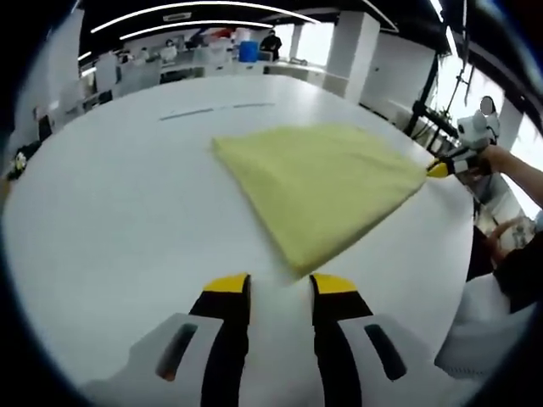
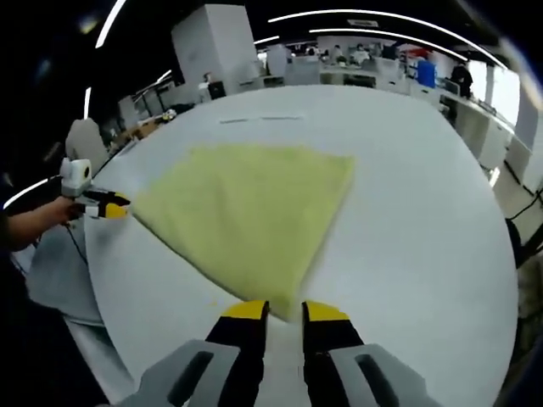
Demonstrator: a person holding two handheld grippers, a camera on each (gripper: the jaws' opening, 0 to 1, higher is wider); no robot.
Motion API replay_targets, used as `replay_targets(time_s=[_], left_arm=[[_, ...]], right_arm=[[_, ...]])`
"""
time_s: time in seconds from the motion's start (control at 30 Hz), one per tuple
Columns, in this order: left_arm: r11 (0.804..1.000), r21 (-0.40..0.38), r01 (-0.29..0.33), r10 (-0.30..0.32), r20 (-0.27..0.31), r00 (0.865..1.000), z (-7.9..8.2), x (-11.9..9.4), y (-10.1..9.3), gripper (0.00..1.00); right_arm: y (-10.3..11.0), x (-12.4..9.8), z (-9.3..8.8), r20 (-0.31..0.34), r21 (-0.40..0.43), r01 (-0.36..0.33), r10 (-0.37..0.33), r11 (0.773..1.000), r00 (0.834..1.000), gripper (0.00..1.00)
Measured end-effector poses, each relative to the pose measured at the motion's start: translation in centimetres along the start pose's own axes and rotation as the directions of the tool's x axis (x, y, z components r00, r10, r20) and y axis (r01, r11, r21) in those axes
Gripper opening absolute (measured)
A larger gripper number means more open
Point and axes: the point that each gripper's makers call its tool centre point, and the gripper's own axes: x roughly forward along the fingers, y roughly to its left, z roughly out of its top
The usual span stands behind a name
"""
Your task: Fold the garment on the visible template until the final outline fits inside the template.
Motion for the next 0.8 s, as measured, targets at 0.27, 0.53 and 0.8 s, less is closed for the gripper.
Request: replay_targets(time_s=[0.27,0.53,0.8], left_arm=[[1.000,-0.003,0.012,-0.011,0.055,0.998,1.3,-0.7,-0.4,0.51],[1.000,-0.015,0.025,-0.023,0.113,0.993,2.7,-2.4,-1.3,0.72],[0.999,0.009,0.046,-0.047,0.124,0.991,3.0,-3.5,-2.4,0.89]], right_arm=[[1.2,-0.8,1.0,0.035,-0.029,-0.023,0.024,0.999,0.999,0.46],[3.4,-2.5,2.0,0.064,-0.077,-0.056,0.061,0.995,0.996,0.73],[5.5,-4.2,2.4,0.048,-0.127,-0.074,0.080,0.989,0.996,0.86]])
